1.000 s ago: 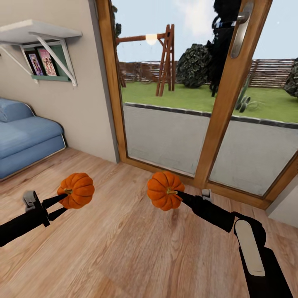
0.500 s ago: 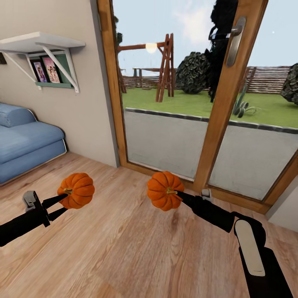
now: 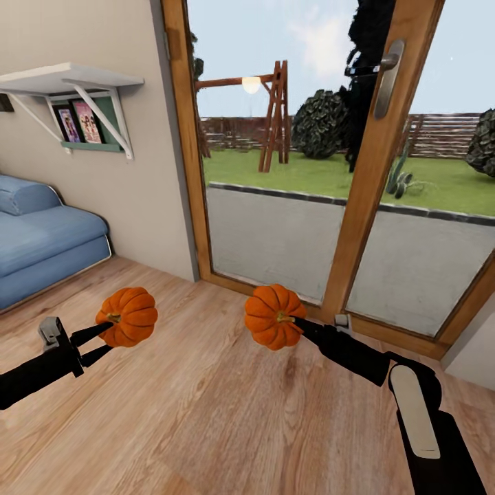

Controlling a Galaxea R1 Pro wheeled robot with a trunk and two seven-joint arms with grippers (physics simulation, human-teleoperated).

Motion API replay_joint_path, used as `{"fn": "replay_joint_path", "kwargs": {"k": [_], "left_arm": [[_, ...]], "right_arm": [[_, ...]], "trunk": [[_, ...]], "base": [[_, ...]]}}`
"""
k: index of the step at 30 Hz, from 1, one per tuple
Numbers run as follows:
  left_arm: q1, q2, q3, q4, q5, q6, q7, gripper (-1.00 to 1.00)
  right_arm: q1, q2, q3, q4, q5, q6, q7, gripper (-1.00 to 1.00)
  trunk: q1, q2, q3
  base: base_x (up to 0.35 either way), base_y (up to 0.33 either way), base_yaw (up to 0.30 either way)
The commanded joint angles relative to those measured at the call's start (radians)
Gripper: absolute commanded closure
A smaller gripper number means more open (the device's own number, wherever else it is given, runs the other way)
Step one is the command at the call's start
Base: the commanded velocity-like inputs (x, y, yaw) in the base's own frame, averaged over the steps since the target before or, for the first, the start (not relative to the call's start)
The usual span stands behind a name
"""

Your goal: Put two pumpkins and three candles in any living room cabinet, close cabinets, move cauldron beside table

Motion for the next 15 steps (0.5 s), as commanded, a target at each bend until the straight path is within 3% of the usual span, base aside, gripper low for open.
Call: {"fn": "replay_joint_path", "kwargs": {"k": [1,15], "left_arm": [[-0.001,0.0,0.001,0.0,-0.009,0.003,-0.009,1.0],[-0.001,0.0,-0.003,0.0,-0.009,0.003,-0.009,1.0]], "right_arm": [[-0.001,0.001,-0.002,0.0,0.004,0.006,0.008,1.0],[-0.001,-0.002,-0.003,0.0,0.002,0.006,0.008,1.0]], "trunk": [[-0.004,0.007,0.001],[-0.058,0.105,0.022]], "base": [[0.0,0.0,0.0],[0.0,0.0,0.0]]}}
